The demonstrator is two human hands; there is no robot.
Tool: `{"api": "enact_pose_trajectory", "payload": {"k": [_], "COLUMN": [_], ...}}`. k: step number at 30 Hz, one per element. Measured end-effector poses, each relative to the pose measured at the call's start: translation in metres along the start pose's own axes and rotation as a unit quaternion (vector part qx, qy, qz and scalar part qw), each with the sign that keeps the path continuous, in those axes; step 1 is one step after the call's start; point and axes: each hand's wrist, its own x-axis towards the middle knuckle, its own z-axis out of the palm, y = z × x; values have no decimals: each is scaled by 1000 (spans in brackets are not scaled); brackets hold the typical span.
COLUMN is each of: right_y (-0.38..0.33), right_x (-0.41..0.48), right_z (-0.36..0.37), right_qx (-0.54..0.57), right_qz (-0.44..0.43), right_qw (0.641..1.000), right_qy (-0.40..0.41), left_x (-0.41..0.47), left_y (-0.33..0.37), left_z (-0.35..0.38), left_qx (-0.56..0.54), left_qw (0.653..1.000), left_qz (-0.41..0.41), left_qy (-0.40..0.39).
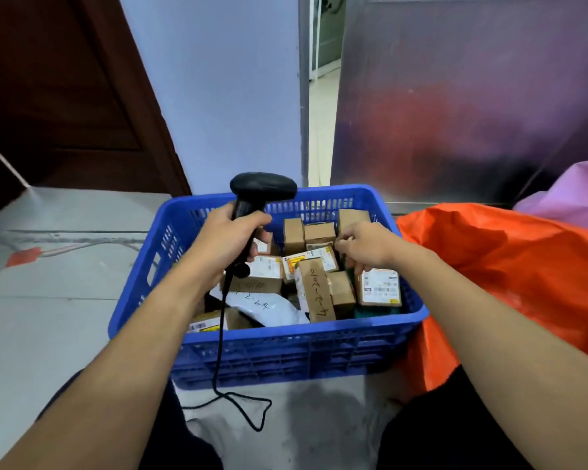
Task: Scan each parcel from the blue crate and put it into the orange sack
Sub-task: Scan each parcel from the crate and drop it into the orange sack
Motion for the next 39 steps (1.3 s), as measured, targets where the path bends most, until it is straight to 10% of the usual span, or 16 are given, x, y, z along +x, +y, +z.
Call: {"api": "enact_pose_trajectory", "payload": {"k": [23, 39], "right_y": [-7, 6], "right_x": [61, 61], "right_z": [71, 113], "right_qx": [-314, -280], "right_qz": [-58, -49], "right_qw": [947, 957], "right_qy": [-32, 57], "left_x": [12, 17], "left_y": [-35, -36], "left_z": [8, 10], "left_qx": [-12, -20], "left_qw": [1000, 1000], "left_qz": [-15, -19], "left_qy": [10, -1]}}
